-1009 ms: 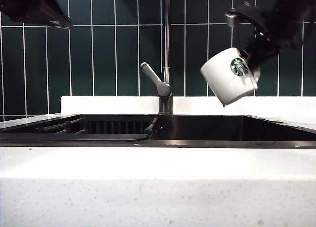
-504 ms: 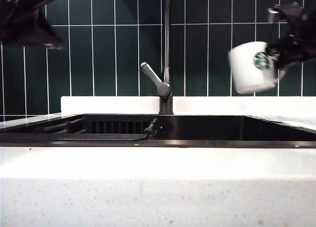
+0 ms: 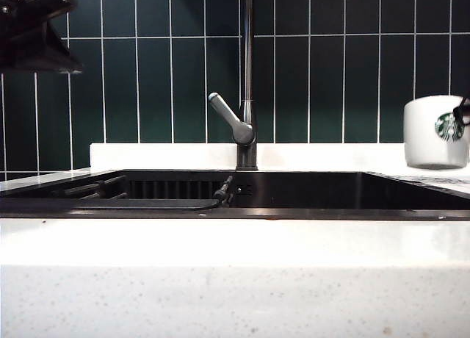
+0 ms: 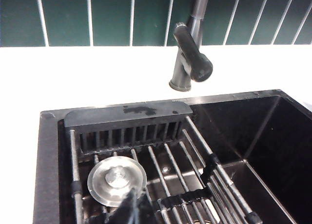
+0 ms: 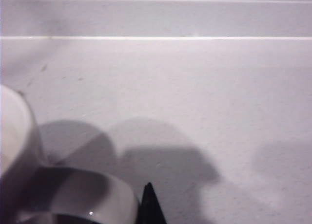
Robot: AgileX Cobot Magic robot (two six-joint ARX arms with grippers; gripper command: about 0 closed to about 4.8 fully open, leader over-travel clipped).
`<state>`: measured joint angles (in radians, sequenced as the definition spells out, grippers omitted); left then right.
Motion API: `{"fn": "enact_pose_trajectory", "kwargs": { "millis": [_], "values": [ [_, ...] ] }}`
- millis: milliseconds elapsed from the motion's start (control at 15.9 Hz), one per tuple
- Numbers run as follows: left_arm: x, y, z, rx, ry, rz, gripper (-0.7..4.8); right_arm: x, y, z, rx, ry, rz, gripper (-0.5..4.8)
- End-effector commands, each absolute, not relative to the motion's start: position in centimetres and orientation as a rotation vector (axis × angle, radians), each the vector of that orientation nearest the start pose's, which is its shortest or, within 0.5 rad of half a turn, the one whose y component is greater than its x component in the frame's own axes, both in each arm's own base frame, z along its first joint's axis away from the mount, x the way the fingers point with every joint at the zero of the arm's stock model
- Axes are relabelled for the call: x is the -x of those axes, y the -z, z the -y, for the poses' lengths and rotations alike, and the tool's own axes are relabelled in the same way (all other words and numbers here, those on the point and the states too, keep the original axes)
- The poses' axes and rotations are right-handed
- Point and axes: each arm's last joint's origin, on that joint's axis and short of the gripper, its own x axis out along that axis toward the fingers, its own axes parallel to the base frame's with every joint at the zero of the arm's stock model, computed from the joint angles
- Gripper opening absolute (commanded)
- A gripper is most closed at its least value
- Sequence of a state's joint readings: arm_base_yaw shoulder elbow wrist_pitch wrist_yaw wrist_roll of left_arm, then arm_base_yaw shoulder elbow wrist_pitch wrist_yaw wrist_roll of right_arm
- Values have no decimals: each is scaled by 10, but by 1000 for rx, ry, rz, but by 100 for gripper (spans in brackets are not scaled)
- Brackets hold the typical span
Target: Pick up the mug next to the sink, go to the faucet to get some water, pour the water into the sink, and finally put the mug back to its place.
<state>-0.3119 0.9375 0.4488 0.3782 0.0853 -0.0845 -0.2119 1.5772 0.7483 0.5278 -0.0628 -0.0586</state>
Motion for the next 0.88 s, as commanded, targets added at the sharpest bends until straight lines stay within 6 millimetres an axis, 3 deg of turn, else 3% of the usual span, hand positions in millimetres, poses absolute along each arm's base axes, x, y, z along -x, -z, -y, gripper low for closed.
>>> {"fn": "enact_pose_trajectory", "kwargs": {
  "millis": [63, 883],
  "values": [
    [-193, -244, 65, 75, 371, -133, -6, -316, -206, 67, 20, 144, -188, -1],
    [-180, -258, 60, 101, 373, -77, -6, -313, -194, 65, 38, 113, -321, 4]
  ]
}}
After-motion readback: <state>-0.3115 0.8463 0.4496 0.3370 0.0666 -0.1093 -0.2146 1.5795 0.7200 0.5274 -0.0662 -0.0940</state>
